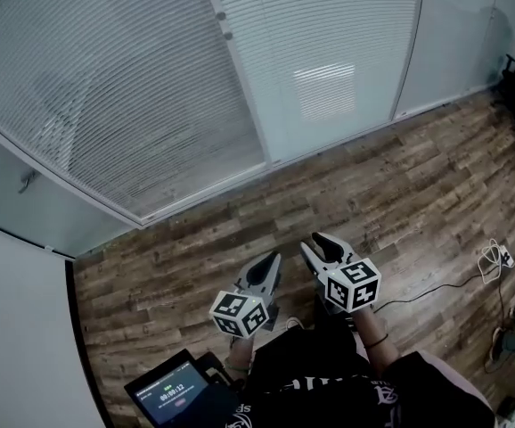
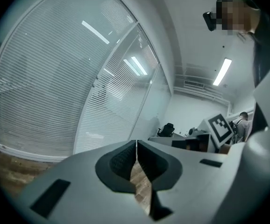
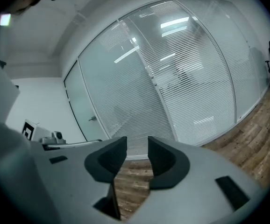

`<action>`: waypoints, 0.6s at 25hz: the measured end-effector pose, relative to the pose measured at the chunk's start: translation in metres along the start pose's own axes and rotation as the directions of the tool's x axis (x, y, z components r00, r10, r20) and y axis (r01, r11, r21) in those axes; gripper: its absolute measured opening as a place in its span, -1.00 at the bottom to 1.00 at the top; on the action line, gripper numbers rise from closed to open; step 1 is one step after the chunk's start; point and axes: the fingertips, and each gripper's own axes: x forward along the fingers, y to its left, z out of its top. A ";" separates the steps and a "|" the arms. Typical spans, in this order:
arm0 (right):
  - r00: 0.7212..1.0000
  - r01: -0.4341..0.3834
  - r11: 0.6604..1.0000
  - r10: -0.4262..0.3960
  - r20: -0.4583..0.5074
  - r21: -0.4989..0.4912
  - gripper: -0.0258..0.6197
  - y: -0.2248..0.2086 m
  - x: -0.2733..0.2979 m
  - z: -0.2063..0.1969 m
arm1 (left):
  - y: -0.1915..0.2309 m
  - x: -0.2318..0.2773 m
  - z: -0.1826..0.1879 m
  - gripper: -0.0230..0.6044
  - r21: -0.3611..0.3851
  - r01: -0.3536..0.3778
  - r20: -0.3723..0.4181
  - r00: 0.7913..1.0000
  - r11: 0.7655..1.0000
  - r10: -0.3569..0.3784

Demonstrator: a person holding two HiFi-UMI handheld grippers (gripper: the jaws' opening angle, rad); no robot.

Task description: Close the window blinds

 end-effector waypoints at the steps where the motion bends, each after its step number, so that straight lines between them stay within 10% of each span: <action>1: 1.000 -0.001 1.000 0.001 0.005 -0.006 -0.50 0.009 -0.004 -0.004 | 0.000 -0.008 -0.001 -0.91 -0.003 0.004 0.007 1.000 1.000 -0.004; 15: 0.998 -0.001 0.997 0.006 0.062 -0.072 -0.50 0.062 -0.044 -0.021 | -0.035 -0.053 -0.014 -0.91 0.028 0.091 0.029 0.995 0.995 -0.091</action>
